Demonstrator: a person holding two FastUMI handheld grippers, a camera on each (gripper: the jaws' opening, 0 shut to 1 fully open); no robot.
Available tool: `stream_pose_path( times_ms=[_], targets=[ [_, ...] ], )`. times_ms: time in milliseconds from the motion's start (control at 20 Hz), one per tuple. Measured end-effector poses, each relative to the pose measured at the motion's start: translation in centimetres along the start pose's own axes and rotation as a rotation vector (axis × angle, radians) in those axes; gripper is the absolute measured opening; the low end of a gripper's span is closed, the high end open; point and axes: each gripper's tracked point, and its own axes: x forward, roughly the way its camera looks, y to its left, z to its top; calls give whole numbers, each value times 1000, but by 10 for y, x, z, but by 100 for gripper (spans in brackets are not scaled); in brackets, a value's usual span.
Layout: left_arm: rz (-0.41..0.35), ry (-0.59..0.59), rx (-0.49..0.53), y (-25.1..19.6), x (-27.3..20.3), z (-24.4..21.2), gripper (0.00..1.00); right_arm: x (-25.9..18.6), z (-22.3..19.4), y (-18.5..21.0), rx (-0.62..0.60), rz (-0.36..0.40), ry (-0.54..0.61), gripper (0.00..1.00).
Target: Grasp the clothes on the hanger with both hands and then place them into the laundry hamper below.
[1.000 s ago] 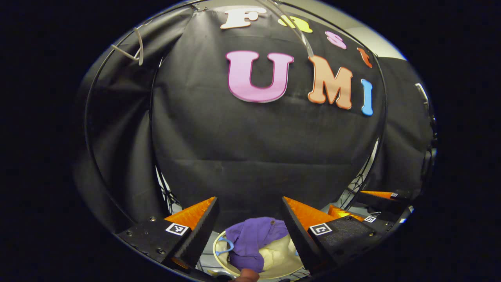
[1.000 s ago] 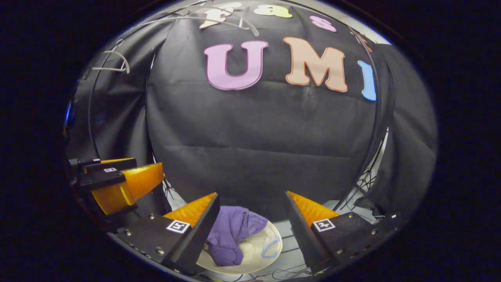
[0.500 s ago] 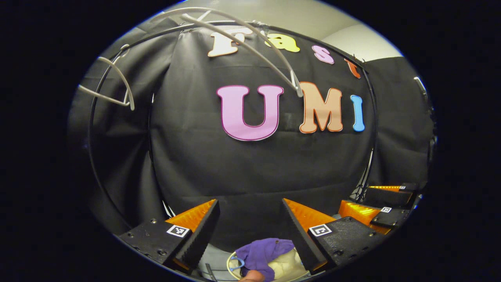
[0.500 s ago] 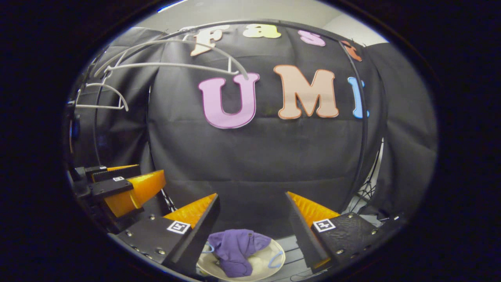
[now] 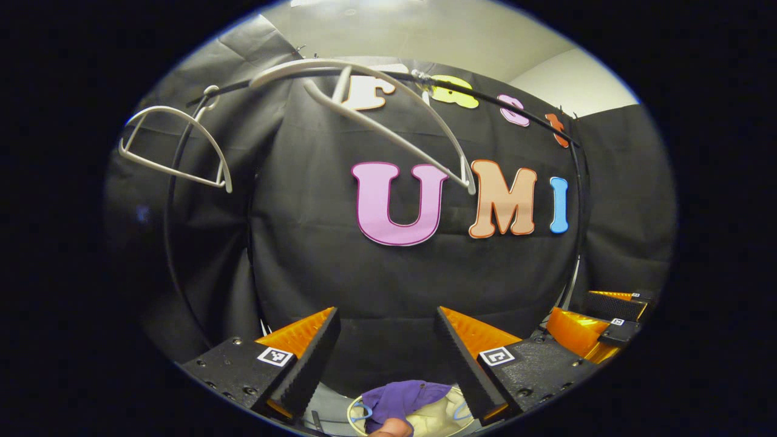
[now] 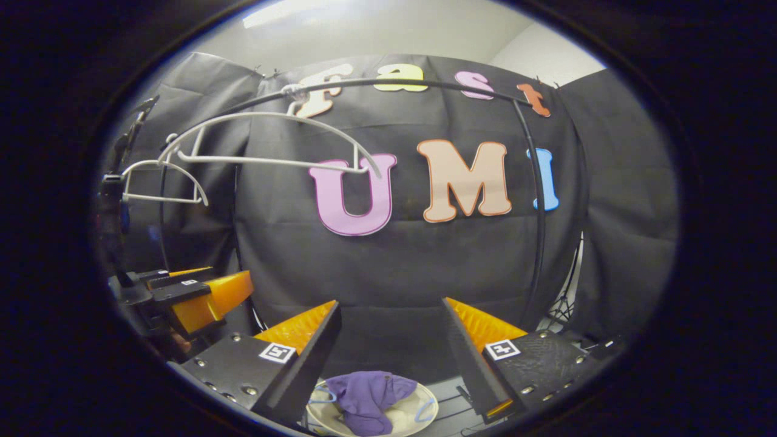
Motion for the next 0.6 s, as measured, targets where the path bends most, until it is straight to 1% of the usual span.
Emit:
stream_pose_path(
  times_ms=[100,150,200,300,450,550,600],
  targets=[
    [7,-29,16,2,-14,19,95,-15,14,6,-2,11,-20,98],
    [0,-52,20,1,-23,30,92,-17,23,7,-8,17,-32,98],
    [-11,-69,17,-1,-31,40,93,-25,29,12,-16,23,-43,96],
    [-11,-89,7,-2,-47,56,92,-43,37,19,-31,37,-57,98],
    [-13,-100,4,-5,-71,71,92,-70,47,24,-61,47,-78,98],
    [-26,-107,11,-10,-86,80,92,-83,54,27,-54,56,-96,96],
    [-26,-115,18,-12,-93,85,92,-89,57,29,-47,65,-100,96]
  ],
)
